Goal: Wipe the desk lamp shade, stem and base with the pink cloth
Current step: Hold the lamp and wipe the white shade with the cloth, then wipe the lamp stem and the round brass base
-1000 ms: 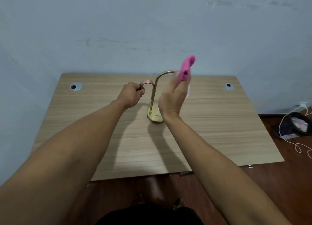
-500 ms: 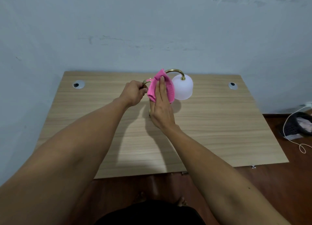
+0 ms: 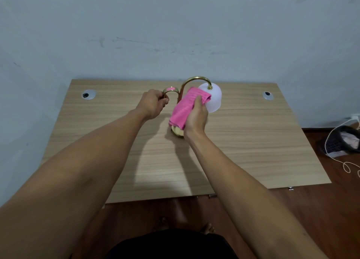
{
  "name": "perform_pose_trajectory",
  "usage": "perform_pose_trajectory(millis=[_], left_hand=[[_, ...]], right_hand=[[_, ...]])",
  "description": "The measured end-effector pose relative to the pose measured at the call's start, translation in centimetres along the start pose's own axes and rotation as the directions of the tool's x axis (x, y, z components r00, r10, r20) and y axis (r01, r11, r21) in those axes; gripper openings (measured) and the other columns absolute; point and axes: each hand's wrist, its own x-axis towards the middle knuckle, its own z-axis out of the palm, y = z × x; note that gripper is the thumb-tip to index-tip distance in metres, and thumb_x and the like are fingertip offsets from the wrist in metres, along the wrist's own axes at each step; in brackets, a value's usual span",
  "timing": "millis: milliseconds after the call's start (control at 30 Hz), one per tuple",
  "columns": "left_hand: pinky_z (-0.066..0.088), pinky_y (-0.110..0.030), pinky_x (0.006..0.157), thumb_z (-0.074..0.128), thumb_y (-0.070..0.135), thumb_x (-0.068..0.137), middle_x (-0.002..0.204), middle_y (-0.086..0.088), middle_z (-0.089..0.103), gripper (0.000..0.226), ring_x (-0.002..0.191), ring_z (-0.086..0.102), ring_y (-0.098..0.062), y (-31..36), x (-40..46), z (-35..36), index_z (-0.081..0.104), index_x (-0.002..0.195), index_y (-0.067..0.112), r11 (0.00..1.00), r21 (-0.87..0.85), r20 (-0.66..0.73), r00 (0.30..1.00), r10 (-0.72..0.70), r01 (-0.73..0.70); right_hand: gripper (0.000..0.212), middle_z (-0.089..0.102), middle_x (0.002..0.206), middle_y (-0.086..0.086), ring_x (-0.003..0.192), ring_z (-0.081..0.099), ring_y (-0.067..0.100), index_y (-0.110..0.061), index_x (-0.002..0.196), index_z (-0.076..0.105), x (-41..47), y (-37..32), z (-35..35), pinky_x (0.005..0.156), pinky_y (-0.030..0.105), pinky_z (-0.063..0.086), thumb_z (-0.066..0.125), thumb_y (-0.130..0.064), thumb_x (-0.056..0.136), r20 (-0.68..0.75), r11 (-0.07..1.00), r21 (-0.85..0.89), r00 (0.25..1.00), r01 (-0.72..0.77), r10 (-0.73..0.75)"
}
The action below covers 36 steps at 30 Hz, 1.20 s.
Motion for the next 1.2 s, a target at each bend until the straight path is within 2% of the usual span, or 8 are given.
perform_pose_trajectory(millis=[133, 233, 367, 600, 767, 933, 1067, 1200], left_hand=[[0.051, -0.029, 0.067, 0.06, 0.011, 0.092, 0.08, -0.016, 0.072, 0.015, 0.071, 0.06, -0.019, 0.2, -0.1, 0.0, 0.072, 0.084, 0.009, 1.0, 0.012, -0.008, 1.0, 0.001, -0.001], [0.05, -0.028, 0.067, 0.06, 0.01, 0.091, 0.079, -0.014, 0.071, 0.015, 0.072, 0.06, -0.019, 0.3, -0.1, 0.0, 0.072, 0.083, 0.008, 1.0, 0.007, 0.004, 1.0, -0.008, 0.008], [0.056, -0.038, 0.076, 0.059, 0.011, 0.091, 0.084, -0.019, 0.074, 0.016, 0.075, 0.067, -0.027, 0.0, 0.0, 0.1, 0.072, 0.083, 0.006, 1.0, -0.002, -0.001, 1.0, -0.007, 0.007], [0.052, -0.031, 0.073, 0.062, 0.02, 0.094, 0.084, -0.017, 0.073, 0.018, 0.074, 0.062, -0.017, -0.7, -0.2, 0.4, 0.073, 0.089, 0.006, 0.999, -0.037, -0.02, 1.0, -0.007, 0.006], [0.042, -0.021, 0.062, 0.066, 0.024, 0.091, 0.072, -0.003, 0.066, 0.017, 0.061, 0.055, -0.006, -0.8, -0.4, 0.5, 0.075, 0.088, 0.011, 0.994, -0.102, -0.014, 0.999, -0.03, 0.029], [0.039, -0.023, 0.06, 0.073, 0.025, 0.085, 0.059, 0.011, 0.058, 0.014, 0.055, 0.049, -0.002, -1.1, -1.5, 0.6, 0.076, 0.082, 0.012, 0.983, -0.175, 0.01, 0.998, -0.058, 0.058], [0.054, -0.04, 0.069, 0.058, 0.032, 0.079, 0.081, -0.012, 0.074, 0.03, 0.078, 0.068, -0.022, -2.2, -2.1, 1.0, 0.072, 0.083, 0.005, 0.988, -0.143, -0.061, 0.996, -0.072, 0.063], [0.04, -0.029, 0.055, 0.058, 0.013, 0.088, 0.065, 0.001, 0.058, 0.023, 0.062, 0.048, -0.011, -1.2, -2.9, 0.7, 0.063, 0.066, 0.016, 0.971, -0.222, -0.049, 0.994, -0.101, 0.087]], right_hand=[[0.034, 0.063, 0.1, -0.002, 0.095, 0.06, 0.018, -0.017, 0.123, 0.065, -0.6, -2.1, 2.9, 0.089, 0.036, 0.049, 0.041, -0.036, 0.107, 0.014, 0.985, 0.088, 0.988, 0.151, -0.153], [0.028, 0.05, 0.079, -0.014, 0.073, 0.05, 0.011, -0.033, 0.118, 0.06, -1.1, -0.3, 2.9, 0.074, 0.031, 0.044, 0.039, -0.043, 0.103, 0.119, 0.967, -0.143, 0.973, 0.212, -0.196], [0.037, 0.06, 0.089, -0.006, 0.083, 0.058, 0.019, -0.031, 0.104, 0.05, -1.0, 2.8, 1.1, 0.079, 0.036, 0.046, 0.028, -0.06, 0.097, 0.234, 0.834, -0.498, 0.963, 0.237, -0.133], [0.046, 0.066, 0.082, 0.013, 0.088, 0.07, 0.038, -0.014, 0.08, 0.059, 0.5, 4.5, -1.7, 0.081, 0.045, 0.056, 0.033, -0.044, 0.104, 0.027, 0.778, -0.616, 0.984, -0.124, 0.178], [0.036, 0.065, 0.089, -0.002, 0.084, 0.062, 0.007, -0.006, 0.102, 0.063, -4.1, 1.4, -0.8, 0.075, 0.018, 0.046, 0.038, -0.031, 0.11, -0.103, 0.915, -0.294, 0.942, 0.277, -0.318], [0.048, 0.048, 0.151, 0.012, 0.141, 0.044, 0.029, -0.006, 0.151, 0.041, -3.5, 2.0, 1.3, 0.116, 0.043, 0.036, 0.041, -0.019, 0.105, 0.362, 0.6, -0.37, 0.705, 0.709, -0.61], [0.059, 0.037, 0.162, 0.011, 0.152, 0.027, 0.026, -0.017, 0.155, 0.041, -1.5, 3.1, 2.0, 0.114, 0.043, 0.03, 0.046, -0.025, 0.097, 0.63, -0.013, -0.694, 0.599, 0.72, -0.494], [0.06, 0.036, 0.161, 0.015, 0.151, 0.028, 0.032, -0.017, 0.151, 0.046, -0.6, 2.9, 1.6, 0.111, 0.045, 0.03, 0.053, -0.021, 0.091, 0.714, -0.207, -0.679, 0.569, 0.704, -0.408]])
